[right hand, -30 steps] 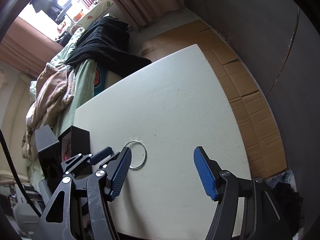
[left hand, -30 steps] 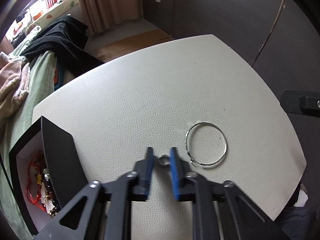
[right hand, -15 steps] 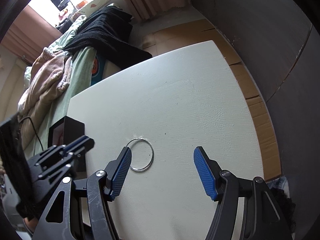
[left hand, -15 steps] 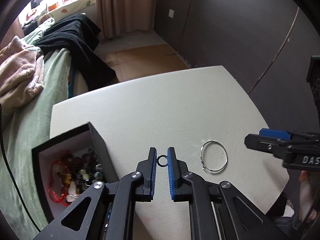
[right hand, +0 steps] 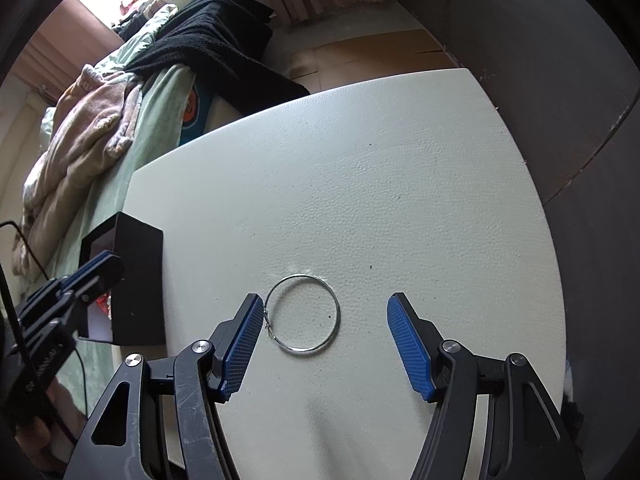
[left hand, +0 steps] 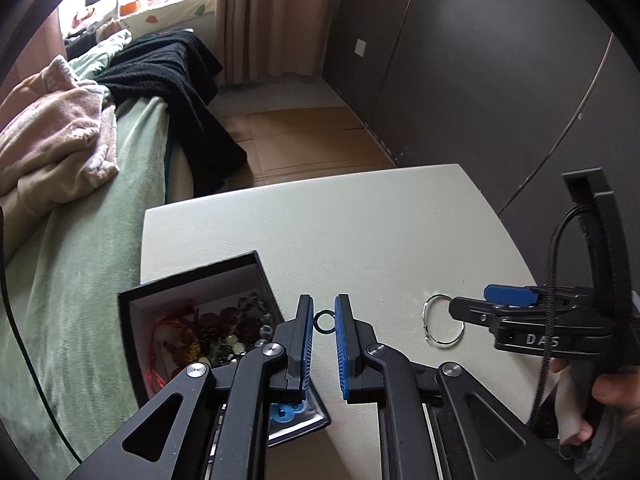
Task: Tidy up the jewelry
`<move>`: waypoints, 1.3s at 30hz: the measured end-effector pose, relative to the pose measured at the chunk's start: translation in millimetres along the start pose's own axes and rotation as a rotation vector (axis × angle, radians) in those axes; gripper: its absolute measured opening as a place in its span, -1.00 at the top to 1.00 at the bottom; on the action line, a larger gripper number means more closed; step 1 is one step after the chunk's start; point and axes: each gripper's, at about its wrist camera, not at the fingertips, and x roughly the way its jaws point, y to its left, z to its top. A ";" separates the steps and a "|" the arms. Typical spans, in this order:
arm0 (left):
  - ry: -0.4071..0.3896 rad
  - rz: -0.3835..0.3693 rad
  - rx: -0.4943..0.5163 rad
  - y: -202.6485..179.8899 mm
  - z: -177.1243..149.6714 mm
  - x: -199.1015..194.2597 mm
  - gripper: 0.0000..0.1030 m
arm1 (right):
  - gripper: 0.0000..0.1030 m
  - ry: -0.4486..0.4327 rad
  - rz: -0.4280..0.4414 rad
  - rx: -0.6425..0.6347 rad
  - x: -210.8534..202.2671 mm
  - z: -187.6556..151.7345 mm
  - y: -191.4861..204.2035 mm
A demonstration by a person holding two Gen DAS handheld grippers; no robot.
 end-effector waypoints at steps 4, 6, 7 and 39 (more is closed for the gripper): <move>-0.011 -0.001 -0.010 8.4 0.2 -6.2 0.79 | -0.06 0.020 -0.022 -0.017 8.2 0.4 5.8; -0.016 -0.002 -0.021 13.7 0.3 -8.8 0.79 | 0.07 0.034 -0.040 -0.035 13.3 -0.4 10.8; -0.020 -0.005 -0.026 16.2 0.2 -10.4 0.79 | 0.09 0.045 -0.051 -0.049 17.1 -1.2 14.3; -0.066 -0.042 -0.241 78.7 -5.8 -44.6 0.08 | 0.92 -0.141 0.198 -0.130 -30.2 -11.2 72.4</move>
